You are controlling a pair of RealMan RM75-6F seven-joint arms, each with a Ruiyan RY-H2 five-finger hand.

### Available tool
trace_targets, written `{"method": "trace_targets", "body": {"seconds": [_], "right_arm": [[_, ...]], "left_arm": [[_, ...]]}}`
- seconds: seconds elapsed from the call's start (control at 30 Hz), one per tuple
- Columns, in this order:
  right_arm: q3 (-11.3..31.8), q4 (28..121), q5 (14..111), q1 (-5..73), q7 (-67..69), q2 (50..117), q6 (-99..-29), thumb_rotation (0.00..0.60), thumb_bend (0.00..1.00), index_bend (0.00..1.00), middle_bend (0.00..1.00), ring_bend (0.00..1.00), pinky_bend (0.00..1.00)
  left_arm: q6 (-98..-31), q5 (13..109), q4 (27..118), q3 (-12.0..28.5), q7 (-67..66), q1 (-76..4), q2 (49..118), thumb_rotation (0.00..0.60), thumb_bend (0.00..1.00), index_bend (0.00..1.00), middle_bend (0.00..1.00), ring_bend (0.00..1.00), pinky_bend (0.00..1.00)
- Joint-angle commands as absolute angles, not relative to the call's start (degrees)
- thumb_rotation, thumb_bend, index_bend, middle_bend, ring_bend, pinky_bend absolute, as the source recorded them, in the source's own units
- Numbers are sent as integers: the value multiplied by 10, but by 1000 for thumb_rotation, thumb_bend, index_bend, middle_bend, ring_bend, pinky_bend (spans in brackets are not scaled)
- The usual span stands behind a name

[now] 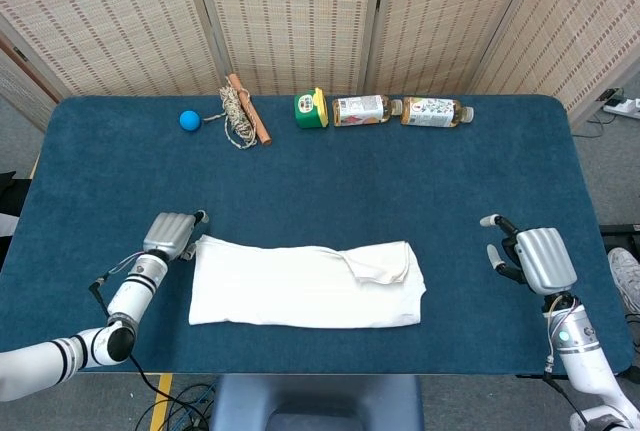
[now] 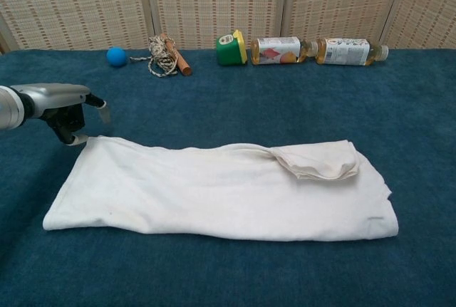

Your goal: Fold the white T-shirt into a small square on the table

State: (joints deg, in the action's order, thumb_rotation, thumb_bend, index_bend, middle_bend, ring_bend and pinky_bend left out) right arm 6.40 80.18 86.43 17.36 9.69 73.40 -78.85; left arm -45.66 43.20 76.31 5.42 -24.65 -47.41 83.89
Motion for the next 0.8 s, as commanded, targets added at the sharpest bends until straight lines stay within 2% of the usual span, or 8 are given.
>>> {"method": "trace_targets", "body": {"seconds": [0.03,0.23,0.43,0.63,0.8], "right_arm": [[64,802,865,174,97,734,-789,600,451,334,972,1000,1000],[67,805,868,173,97,731,-795,600,451,334,972,1000,1000],[67,812,871,173,91,727,-798,600,451,334,972,1000,1000],[67,822,869,171,80,723,-799,600,451,334,971,1000,1000],[66,833,869,169,68,720,-799,600,451,334,972,1000,1000]], "left_arm": [[-481,467,778,47,-236,-458,822,600,373,162,926,833,1000],[-552,652,762,9,-152,-414,804,600,323,253,923,830,1000],[-659,861,630,-46,4,-388,835,600,220,358,926,830,996],[-741,990,468,-104,121,-380,891,600,185,440,926,830,990],[-768,1027,382,-122,151,-374,930,600,185,460,926,831,988]]}}
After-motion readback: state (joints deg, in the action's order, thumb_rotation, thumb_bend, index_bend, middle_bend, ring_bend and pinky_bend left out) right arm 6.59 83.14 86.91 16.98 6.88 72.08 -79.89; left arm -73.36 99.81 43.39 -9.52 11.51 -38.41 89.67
